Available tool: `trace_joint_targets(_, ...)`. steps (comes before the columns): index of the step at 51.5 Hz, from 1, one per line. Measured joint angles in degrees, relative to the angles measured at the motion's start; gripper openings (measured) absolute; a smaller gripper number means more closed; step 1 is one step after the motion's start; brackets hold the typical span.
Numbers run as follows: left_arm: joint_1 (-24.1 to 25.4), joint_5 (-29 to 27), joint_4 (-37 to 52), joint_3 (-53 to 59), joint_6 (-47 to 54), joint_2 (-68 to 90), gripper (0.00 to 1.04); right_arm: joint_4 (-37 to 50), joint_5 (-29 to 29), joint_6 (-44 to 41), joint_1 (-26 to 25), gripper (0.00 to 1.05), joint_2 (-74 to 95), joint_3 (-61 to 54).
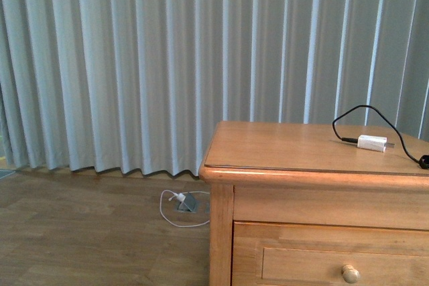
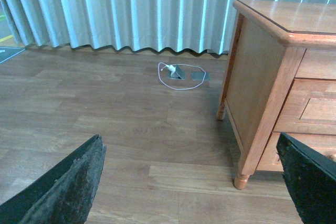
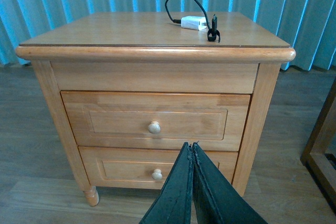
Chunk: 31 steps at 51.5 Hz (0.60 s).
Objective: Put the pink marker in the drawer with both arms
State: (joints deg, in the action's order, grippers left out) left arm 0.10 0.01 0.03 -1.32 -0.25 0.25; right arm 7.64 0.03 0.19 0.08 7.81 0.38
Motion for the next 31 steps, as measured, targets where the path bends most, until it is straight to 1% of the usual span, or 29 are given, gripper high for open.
trace_joint_targets(2,0.0,0.0,0.0,0.0,0.0,0.0,0.99,-6.2,-0.1,0.0,0.0,0.01,-4.5,0.0)
trace_joint_targets(3,0.0,0.0,0.0,0.0,0.0,0.0,0.99,-7.0,-0.1,0.0,0.0,0.01,-5.6,0.0)
trace_joint_targets(19,0.0,0.0,0.0,0.0,0.0,0.0,0.99,-7.6,-0.1,-0.1,0.0,0.02,-7.6,0.0)
trace_joint_targets(28,0.0,0.0,0.0,0.0,0.0,0.0,0.99,-7.5,-0.1,-0.1,0.0,0.33,-7.6,0.0)
trace_joint_targets(29,0.0,0.0,0.0,0.0,0.0,0.0,0.99,-7.6,-0.1,-0.1,0.0,0.35,-7.6,0.0)
trace_joint_targets(31,0.0,0.0,0.0,0.0,0.0,0.0,0.99,-7.6,-0.1,-0.1,0.0,0.42,-7.6,0.0)
